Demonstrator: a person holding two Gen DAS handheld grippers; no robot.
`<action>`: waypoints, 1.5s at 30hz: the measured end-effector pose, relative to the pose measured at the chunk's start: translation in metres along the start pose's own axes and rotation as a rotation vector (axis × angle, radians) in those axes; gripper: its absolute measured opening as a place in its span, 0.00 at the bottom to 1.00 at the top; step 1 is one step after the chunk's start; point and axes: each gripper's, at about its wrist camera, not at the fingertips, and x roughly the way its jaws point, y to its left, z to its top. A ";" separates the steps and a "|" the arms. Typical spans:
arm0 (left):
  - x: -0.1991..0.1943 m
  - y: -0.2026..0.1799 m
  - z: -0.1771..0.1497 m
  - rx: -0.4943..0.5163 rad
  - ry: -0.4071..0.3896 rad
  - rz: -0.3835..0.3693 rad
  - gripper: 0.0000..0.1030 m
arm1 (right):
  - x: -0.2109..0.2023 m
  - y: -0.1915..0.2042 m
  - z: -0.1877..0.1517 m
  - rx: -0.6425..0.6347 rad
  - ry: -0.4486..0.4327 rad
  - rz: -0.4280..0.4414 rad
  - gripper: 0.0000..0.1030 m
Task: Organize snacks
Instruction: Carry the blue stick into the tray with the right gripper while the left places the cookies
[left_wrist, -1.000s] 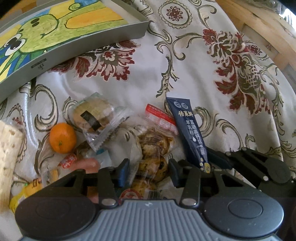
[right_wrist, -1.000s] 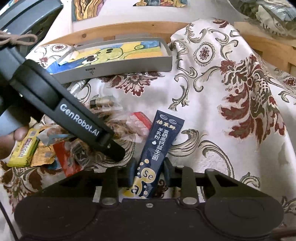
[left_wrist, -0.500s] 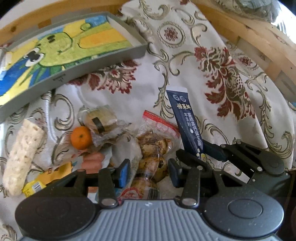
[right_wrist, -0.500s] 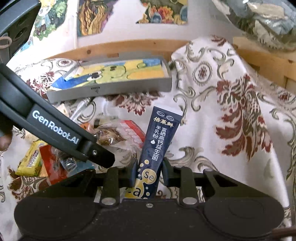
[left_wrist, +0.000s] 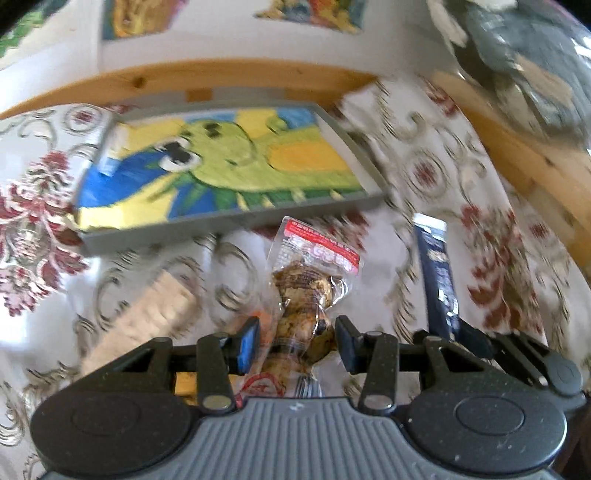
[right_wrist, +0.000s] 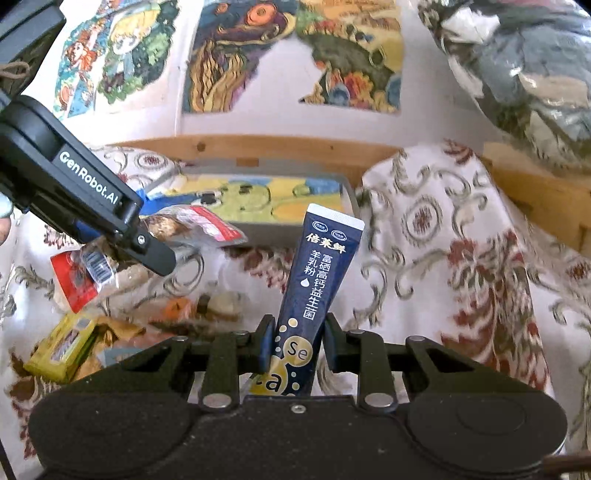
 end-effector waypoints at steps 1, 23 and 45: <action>0.000 0.004 0.003 -0.013 -0.016 0.009 0.46 | 0.002 0.000 0.003 0.002 -0.010 0.004 0.28; 0.071 0.106 0.097 -0.236 -0.299 0.122 0.46 | 0.177 0.028 0.145 -0.105 -0.187 0.104 0.28; 0.133 0.143 0.092 -0.321 -0.285 0.108 0.48 | 0.249 0.050 0.115 -0.162 0.038 0.107 0.30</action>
